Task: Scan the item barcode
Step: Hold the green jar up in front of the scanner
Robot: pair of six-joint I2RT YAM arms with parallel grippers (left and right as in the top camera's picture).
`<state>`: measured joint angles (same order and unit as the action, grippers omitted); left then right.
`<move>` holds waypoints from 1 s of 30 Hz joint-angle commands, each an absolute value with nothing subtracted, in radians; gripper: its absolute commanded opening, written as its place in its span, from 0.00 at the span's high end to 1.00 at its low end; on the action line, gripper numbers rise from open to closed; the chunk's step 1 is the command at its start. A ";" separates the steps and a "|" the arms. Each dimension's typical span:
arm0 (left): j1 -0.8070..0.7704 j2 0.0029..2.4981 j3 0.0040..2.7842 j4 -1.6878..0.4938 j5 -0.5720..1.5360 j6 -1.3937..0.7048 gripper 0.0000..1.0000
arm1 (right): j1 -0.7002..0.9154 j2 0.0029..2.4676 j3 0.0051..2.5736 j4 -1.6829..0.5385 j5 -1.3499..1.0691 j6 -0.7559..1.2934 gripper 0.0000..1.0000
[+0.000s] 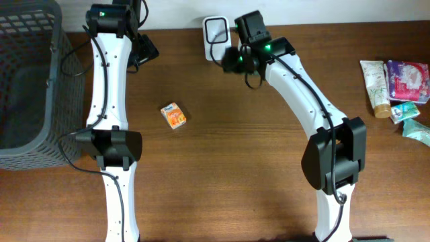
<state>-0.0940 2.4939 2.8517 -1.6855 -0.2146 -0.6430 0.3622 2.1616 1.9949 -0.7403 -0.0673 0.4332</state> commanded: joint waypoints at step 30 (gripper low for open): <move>-0.093 2.491 2.848 -1.688 -0.225 -0.627 0.01 | 0.130 2.024 2.020 -0.558 0.088 0.428 0.46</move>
<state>-0.0940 2.4943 2.8513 -1.6863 -0.2142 -0.6430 0.2310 2.1609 2.0018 -0.4480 0.1139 0.3969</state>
